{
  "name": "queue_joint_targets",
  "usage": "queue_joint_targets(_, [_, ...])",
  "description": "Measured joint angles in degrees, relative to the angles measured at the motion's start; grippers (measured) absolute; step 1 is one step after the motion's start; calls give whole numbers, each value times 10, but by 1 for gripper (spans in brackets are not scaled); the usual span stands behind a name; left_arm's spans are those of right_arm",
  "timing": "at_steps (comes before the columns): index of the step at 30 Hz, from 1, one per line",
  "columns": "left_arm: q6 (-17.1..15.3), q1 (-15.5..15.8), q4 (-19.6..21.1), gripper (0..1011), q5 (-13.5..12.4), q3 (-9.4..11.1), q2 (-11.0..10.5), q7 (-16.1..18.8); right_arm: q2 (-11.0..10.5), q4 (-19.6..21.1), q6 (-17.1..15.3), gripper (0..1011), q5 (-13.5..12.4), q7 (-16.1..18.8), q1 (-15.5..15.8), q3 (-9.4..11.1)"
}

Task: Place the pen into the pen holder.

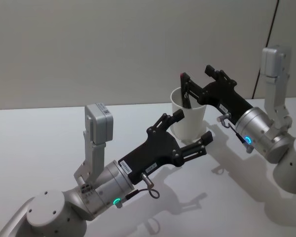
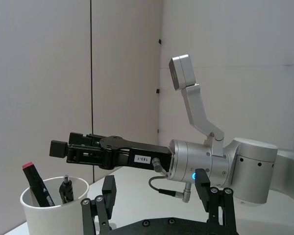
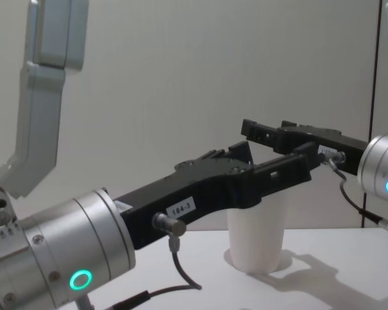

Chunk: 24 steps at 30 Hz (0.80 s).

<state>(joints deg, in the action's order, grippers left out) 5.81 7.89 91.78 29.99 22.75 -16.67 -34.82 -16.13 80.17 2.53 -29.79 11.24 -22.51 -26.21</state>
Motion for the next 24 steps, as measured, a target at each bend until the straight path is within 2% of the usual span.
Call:
queue_joint_targets(5, [0, 0, 0, 1001, 0, 0, 0, 0, 0, 1, 0, 927, -1, -1, 0, 1])
queue_joint_targets(9, [0, 0, 0, 1001, 0, 0, 0, 0, -2, 8, -1, 1001, -8, -4, 1, 4])
queue_joint_targets(15, [0, 0, 0, 1001, 0, 0, 0, 0, -9, 26, -4, 1001, -25, -17, 6, 12])
queue_joint_targets(24, [0, 0, 0, 1001, 0, 0, 0, 0, -31, 70, -14, 1001, -53, -51, 20, 31])
